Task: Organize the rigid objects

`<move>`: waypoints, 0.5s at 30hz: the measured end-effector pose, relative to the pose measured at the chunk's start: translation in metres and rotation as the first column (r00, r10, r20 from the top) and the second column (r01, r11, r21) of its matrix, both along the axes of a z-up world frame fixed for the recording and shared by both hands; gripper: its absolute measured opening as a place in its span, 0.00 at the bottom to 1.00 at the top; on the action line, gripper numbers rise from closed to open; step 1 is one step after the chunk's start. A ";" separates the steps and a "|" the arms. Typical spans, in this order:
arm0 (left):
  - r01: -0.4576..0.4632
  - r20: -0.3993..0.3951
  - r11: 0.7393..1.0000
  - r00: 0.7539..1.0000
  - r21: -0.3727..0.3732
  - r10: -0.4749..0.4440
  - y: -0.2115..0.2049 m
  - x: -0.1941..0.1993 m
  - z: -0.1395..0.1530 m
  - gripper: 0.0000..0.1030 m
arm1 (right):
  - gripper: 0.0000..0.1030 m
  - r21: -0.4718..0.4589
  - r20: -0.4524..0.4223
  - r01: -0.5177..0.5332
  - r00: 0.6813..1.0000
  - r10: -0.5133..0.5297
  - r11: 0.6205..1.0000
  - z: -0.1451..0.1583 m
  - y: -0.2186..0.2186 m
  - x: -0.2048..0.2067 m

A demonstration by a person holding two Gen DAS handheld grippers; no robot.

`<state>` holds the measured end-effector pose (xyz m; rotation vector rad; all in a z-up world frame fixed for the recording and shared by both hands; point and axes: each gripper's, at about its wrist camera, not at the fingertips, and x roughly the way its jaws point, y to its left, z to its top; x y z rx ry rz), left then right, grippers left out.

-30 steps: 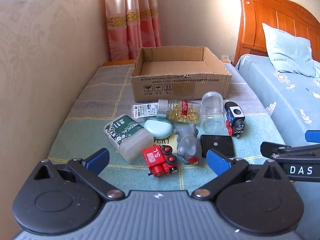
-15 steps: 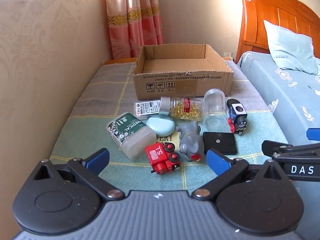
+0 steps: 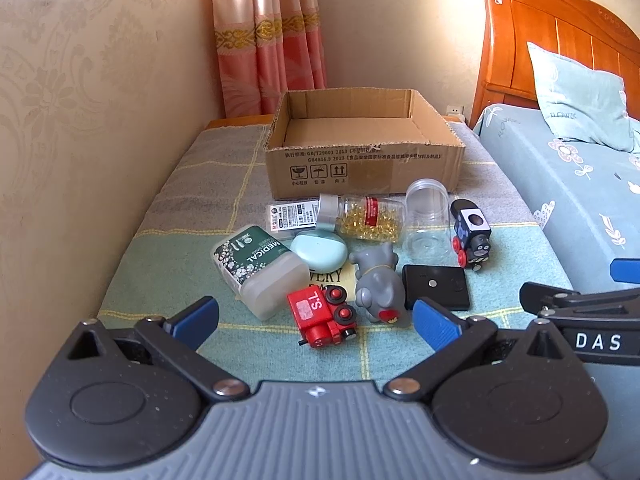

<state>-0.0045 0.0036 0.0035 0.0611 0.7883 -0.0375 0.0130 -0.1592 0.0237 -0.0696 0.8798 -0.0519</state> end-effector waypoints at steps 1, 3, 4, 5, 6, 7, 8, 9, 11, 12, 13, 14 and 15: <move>-0.001 0.000 1.000 1.000 0.001 0.001 0.000 0.000 0.000 0.99 | 1.00 0.001 0.000 0.000 1.000 0.000 1.000 0.000 0.000 0.000; 0.000 -0.001 1.000 1.000 0.003 0.000 0.000 0.001 0.000 0.99 | 1.00 0.001 -0.001 0.000 1.000 0.000 1.000 0.000 0.000 0.000; 0.000 -0.001 1.000 1.000 0.003 0.000 0.000 0.001 0.000 0.99 | 1.00 0.000 -0.001 0.000 1.000 0.000 1.000 0.000 0.000 0.000; -0.002 -0.002 1.000 1.000 0.001 0.002 0.000 0.001 0.000 0.99 | 1.00 0.000 -0.001 -0.001 1.000 0.001 1.000 0.000 0.000 0.001; -0.002 -0.003 1.000 1.000 0.000 0.002 0.000 0.001 0.000 0.99 | 1.00 0.000 -0.001 -0.001 1.000 0.001 1.000 0.001 0.000 0.000; -0.003 -0.004 1.000 1.000 0.000 0.003 0.000 0.001 0.000 0.99 | 1.00 0.002 -0.001 -0.001 1.000 0.001 1.000 0.001 0.000 0.000; -0.001 -0.003 1.000 1.000 0.000 0.001 0.000 0.001 0.000 0.99 | 1.00 0.003 -0.002 -0.001 1.000 0.001 1.000 0.001 0.000 0.000; 0.000 -0.001 1.000 1.000 0.001 0.000 0.000 0.001 -0.001 0.99 | 1.00 0.005 -0.002 -0.001 1.000 0.001 1.000 0.001 -0.001 0.000; 0.000 0.002 1.000 1.000 -0.001 0.000 0.000 0.000 0.000 0.99 | 1.00 0.004 -0.001 -0.002 1.000 0.002 1.000 0.001 0.000 0.000; 0.001 0.003 1.000 1.000 -0.002 -0.001 0.000 0.000 0.000 0.99 | 1.00 0.004 -0.001 -0.002 1.000 0.002 1.000 0.001 0.000 0.000; 0.000 0.003 1.000 1.000 -0.002 0.000 0.000 0.000 0.000 0.99 | 1.00 0.003 0.000 -0.002 1.000 0.002 1.000 0.001 0.001 0.000; 0.001 0.003 1.000 1.000 -0.003 -0.001 0.000 0.000 0.000 0.99 | 1.00 0.004 -0.001 -0.003 1.000 0.003 1.000 0.001 0.000 0.000; 0.002 0.003 1.000 1.000 -0.004 -0.001 0.000 -0.001 0.000 0.99 | 1.00 0.005 -0.002 -0.004 1.000 0.004 1.000 0.001 0.000 0.000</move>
